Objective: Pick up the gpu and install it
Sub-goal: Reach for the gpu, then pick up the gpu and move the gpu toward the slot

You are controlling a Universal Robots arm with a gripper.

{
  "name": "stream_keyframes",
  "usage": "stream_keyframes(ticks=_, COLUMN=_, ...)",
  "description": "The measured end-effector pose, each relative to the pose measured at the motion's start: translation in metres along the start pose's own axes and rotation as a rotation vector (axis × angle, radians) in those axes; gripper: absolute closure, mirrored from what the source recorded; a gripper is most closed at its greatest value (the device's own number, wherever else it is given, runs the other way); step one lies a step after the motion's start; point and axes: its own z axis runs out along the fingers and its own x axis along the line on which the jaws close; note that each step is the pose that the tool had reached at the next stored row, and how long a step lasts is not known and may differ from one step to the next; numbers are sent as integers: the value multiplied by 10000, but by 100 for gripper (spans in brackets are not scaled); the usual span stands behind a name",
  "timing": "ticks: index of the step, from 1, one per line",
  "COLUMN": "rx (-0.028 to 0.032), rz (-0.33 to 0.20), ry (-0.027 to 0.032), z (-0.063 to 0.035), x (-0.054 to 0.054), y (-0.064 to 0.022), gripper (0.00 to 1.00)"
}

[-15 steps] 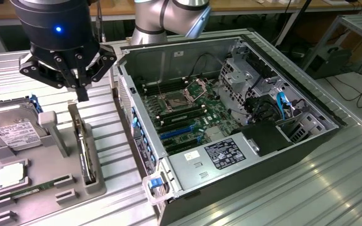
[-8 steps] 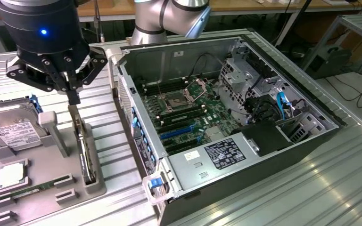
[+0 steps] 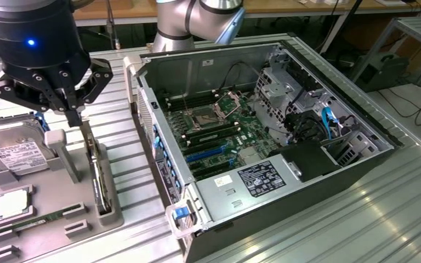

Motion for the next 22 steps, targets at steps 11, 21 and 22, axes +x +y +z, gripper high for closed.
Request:
stream_keyframes(ticks=11, rx=-1, rz=-21, ry=3, z=9, x=45, y=-23, gripper=89)
stream_keyframes(ticks=21, rx=-1, rz=-21, ry=3, z=9, x=45, y=-23, gripper=70)
stream_keyframes(ticks=22, rx=-1, rz=-21, ry=3, z=9, x=45, y=-23, gripper=70)
